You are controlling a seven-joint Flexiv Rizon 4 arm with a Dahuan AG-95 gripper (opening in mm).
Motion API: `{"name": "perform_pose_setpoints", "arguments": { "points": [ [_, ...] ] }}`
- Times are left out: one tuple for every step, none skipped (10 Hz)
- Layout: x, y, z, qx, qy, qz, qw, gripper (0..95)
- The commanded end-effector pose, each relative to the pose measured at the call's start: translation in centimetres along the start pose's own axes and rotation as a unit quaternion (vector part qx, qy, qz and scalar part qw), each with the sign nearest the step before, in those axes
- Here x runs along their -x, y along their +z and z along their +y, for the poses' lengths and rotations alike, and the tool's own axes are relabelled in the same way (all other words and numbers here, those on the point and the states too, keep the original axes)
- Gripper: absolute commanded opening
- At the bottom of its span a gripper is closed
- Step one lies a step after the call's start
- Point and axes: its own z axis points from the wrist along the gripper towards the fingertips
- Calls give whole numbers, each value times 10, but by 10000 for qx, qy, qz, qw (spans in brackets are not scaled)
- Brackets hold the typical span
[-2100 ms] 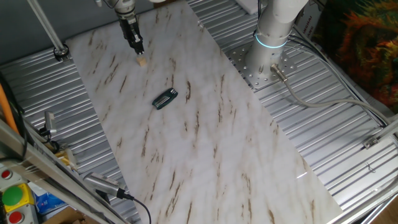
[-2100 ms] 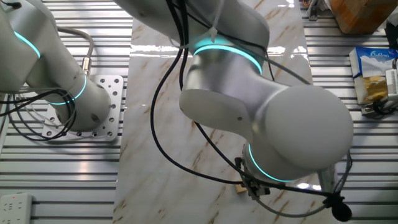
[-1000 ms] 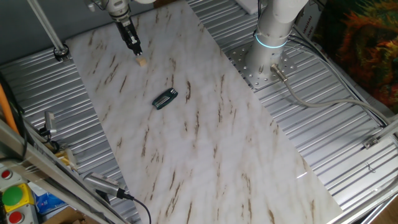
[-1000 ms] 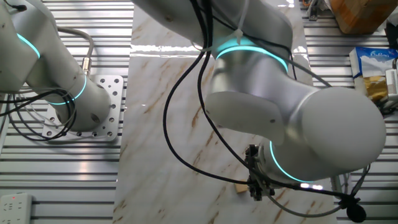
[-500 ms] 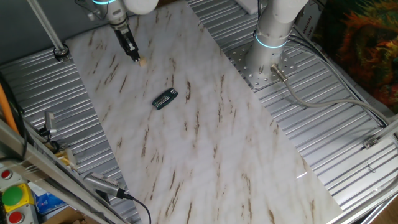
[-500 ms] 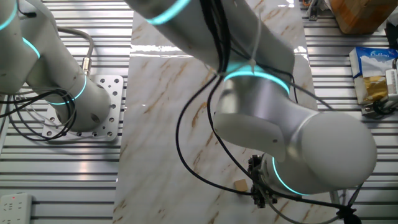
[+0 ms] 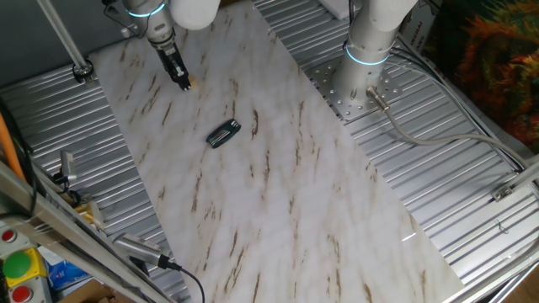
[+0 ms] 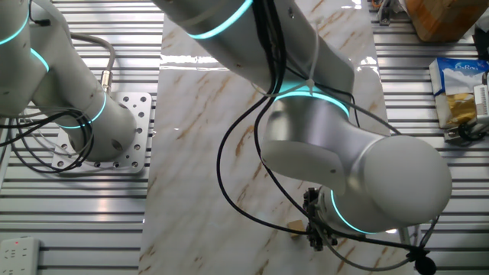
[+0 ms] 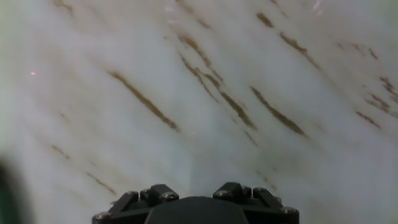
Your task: Pick up the small block on the left and move it to the right
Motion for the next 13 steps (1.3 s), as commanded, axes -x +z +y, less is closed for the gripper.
{"name": "perform_pose_setpoints", "arguments": {
  "points": [
    [1, 2, 0, 8, -21, 13, 10000, 570],
    [0, 2, 0, 7, -16, 15, 10000, 570],
    [0, 4, -1, 4, -27, 16, 10000, 570],
    [1, 5, -1, 1, -46, 12, 10000, 380],
    [1, 7, -1, -25, -51, 14, 10000, 190],
    [1, 7, -1, -27, -23, 17, 10000, 0],
    [1, 7, -1, -29, -19, 13, 10000, 0],
    [1, 7, -1, -25, -17, 10, 10000, 0],
    [1, 7, -1, -25, -9, 11, 10000, 0],
    [1, 7, -1, -26, -11, 8, 10000, 0],
    [1, 7, -1, -23, -6, 8, 10000, 0],
    [1, 7, -1, -23, -1, 4, 10000, 0],
    [1, 7, -1, -24, -1, 3, 10000, 0]
  ]
}}
